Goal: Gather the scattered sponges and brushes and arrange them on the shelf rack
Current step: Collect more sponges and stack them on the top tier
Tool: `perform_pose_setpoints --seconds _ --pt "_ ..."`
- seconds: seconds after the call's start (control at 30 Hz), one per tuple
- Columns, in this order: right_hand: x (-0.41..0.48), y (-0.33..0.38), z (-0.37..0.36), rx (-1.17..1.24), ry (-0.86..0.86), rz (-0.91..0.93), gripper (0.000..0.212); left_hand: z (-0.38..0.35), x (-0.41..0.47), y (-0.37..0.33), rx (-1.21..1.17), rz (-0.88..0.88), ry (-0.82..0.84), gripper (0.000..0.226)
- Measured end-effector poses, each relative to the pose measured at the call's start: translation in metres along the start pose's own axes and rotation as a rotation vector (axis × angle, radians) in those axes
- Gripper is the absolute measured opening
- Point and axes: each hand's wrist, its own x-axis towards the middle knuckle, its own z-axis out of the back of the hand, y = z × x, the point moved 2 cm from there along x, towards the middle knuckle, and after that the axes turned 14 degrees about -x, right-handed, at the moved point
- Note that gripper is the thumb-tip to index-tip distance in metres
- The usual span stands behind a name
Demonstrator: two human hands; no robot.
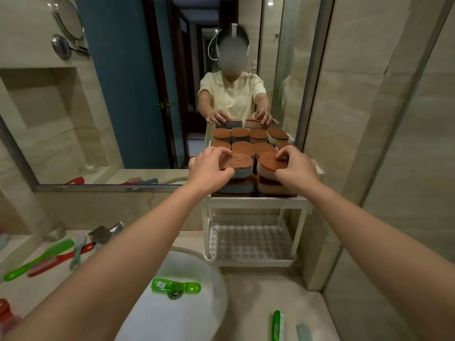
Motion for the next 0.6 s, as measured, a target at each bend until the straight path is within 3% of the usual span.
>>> perform_pose_setpoints --seconds 0.3,0.43,0.6 --pt "0.014 -0.004 -0.017 -0.084 -0.040 0.088 0.034 -0.024 0.008 0.009 -0.017 -0.075 -0.003 0.029" --pt "0.006 -0.008 -0.023 -0.121 -0.160 0.159 0.035 -0.034 0.004 0.014 0.073 -0.087 -0.081 0.032" --pt "0.004 -0.008 -0.025 -0.139 -0.169 0.160 0.030 -0.038 -0.001 0.013 0.115 -0.057 -0.098 0.038"
